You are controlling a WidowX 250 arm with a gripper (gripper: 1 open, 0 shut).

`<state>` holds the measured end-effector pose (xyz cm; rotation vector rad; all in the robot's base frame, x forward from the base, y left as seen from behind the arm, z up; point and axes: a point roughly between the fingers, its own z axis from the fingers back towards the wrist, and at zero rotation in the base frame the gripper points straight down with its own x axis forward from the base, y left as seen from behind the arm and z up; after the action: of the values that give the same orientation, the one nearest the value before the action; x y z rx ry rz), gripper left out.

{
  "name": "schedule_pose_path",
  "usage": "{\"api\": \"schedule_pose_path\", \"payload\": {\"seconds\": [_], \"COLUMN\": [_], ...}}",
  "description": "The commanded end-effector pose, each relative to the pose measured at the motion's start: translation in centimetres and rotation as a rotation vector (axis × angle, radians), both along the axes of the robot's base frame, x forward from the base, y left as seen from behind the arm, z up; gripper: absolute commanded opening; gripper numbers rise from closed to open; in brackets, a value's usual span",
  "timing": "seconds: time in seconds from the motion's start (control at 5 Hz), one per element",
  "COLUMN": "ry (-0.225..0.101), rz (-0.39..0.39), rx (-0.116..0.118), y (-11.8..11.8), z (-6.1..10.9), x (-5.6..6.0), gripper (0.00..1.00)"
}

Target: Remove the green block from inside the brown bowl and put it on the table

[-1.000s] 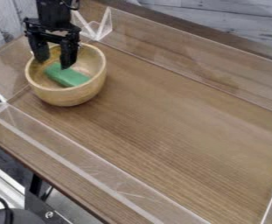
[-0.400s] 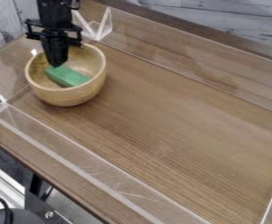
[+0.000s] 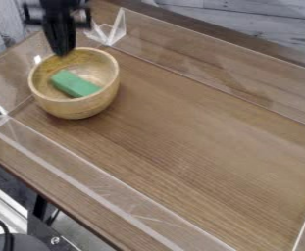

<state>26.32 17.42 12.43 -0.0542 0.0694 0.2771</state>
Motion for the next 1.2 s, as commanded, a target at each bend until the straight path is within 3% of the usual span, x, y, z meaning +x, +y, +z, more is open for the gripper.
{"api": "schedule_pose_path", "payload": {"seconds": [0.0,0.2,0.4,0.6,1.0], "ry": [-0.095,-0.068,-0.043,-0.009,0.086], "rz": [-0.081,-0.168,-0.251,-0.358,-0.472], "rx": [0.021,0.005,0.002,0.008,0.022], "y": [-0.9,-2.4,-6.2,-10.3,-9.0], "z": [4.4,3.6,4.0,3.4,-1.2], "x": [1.6,2.6,3.7,3.8,4.4], "gripper": [0.00,0.00,0.00,0.00,0.00]}}
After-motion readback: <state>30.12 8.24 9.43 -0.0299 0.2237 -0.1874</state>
